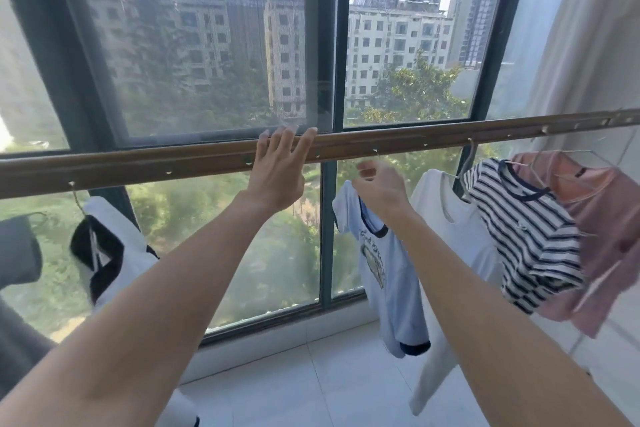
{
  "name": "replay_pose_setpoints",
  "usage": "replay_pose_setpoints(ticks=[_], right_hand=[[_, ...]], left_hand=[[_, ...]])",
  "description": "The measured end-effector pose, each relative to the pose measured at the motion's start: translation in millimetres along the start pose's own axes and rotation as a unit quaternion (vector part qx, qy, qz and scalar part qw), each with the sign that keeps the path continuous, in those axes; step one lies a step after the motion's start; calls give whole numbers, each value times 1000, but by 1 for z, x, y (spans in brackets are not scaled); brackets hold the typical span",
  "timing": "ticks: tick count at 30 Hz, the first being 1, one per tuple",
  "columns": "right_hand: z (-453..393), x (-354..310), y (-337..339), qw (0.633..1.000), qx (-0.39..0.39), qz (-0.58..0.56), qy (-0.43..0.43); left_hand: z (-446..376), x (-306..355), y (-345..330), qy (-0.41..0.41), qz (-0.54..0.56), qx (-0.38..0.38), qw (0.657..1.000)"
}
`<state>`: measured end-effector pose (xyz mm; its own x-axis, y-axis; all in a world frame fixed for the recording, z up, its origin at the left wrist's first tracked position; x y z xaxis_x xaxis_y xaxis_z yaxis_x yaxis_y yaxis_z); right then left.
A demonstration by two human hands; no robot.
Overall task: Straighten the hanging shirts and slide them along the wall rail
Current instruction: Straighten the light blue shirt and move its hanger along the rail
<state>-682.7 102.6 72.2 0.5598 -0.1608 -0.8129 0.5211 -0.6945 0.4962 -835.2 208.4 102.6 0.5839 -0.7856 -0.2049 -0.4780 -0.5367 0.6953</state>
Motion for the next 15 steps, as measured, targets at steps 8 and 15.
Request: replay_pose_setpoints(ticks=[8, 15], right_hand=[[81, -77, -74, 996, -58, -37, 59], [176, -142, -179, 984, -140, -66, 88]], left_hand=[[105, -66, 84, 36, 95, 46, 994], [246, -153, 151, 114, 97, 42, 988]])
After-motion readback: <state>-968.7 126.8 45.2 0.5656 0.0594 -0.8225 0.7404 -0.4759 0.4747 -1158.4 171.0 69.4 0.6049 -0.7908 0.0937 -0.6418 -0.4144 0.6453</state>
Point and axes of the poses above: each hand's wrist, its own z-axis away from the middle knuckle, its own y-axis out of the back of the hand, x = y × z, the point moved 7 cm from there along -z, towards the middle knuckle, and after that the axes turned 4 degrees about -y, right-handed, at the moved point
